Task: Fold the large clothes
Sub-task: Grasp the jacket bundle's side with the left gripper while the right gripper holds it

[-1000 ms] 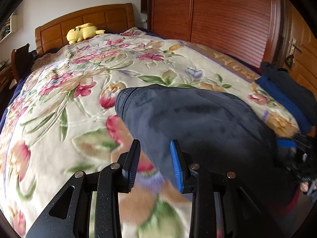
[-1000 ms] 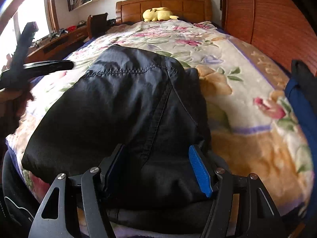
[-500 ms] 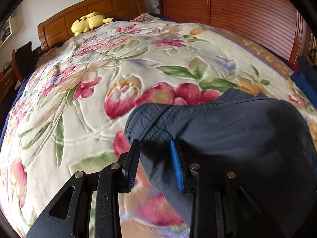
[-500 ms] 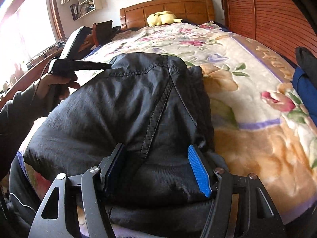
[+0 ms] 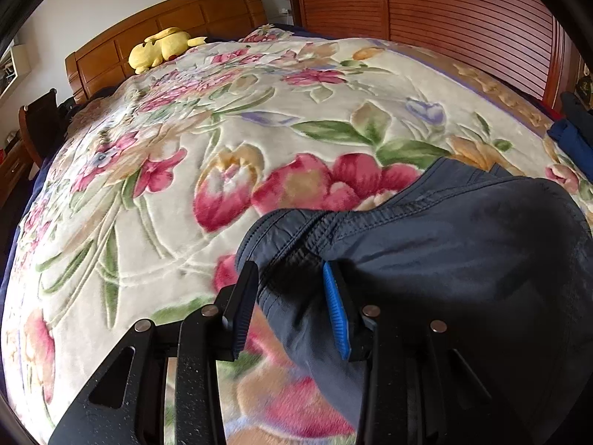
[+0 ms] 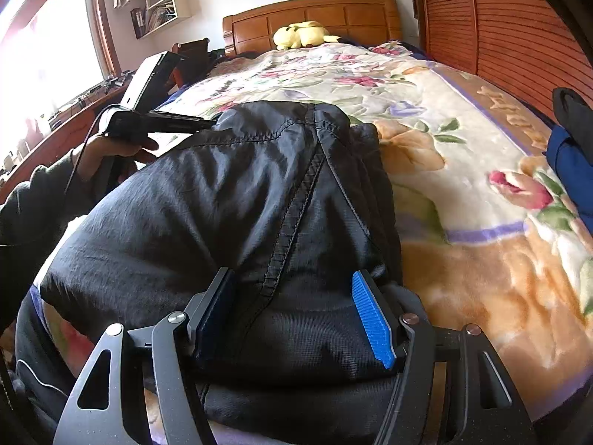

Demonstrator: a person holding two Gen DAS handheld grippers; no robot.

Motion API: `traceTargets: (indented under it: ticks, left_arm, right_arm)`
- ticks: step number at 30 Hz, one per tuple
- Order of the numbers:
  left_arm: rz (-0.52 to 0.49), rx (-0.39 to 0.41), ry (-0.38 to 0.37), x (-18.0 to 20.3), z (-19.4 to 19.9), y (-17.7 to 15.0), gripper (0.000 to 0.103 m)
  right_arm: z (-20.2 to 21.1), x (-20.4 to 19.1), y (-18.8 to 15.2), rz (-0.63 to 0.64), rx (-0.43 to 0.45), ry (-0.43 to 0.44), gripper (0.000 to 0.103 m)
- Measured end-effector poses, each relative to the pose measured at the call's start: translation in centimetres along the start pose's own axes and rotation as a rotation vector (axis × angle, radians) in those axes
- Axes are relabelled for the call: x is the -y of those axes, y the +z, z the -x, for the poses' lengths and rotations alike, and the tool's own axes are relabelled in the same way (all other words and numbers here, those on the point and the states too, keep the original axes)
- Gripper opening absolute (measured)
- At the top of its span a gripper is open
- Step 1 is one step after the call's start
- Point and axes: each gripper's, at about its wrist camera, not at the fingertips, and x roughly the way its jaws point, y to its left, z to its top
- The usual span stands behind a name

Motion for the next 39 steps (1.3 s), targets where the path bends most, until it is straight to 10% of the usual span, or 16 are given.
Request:
traceTargets:
  ticks: [12, 39]
  left_arm:
    - [0.103, -0.034, -0.042, -2.7, -2.3, 0.5, 0.086]
    - [0.178, -0.020, -0.130, -3.8, -2.7, 0.2, 0.080]
  right_arm:
    - [3.6, 0.4, -0.5, -0.005, 0.005, -0.079, 0.066]
    - [3.2, 1.9, -2.6, -0.058, -0.090, -0.136, 0.067]
